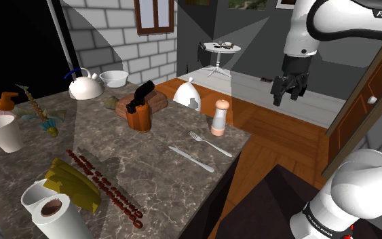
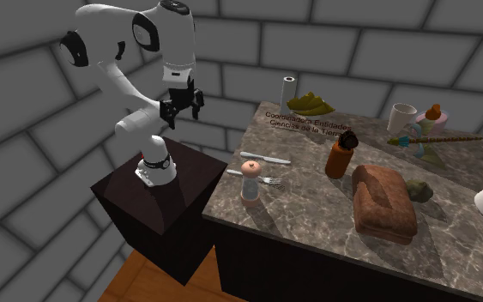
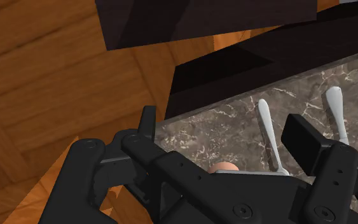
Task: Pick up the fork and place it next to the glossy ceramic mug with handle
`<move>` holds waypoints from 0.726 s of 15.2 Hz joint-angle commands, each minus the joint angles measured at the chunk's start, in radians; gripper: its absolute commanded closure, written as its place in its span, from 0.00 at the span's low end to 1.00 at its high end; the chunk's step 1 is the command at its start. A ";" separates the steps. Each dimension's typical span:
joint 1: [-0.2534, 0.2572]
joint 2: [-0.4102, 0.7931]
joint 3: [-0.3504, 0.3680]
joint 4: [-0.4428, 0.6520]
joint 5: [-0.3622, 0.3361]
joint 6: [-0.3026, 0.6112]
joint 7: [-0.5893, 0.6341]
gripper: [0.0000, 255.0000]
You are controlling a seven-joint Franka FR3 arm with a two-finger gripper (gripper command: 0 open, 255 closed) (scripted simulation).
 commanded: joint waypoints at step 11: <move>0.054 0.205 0.044 -0.095 0.052 0.350 0.023 0.00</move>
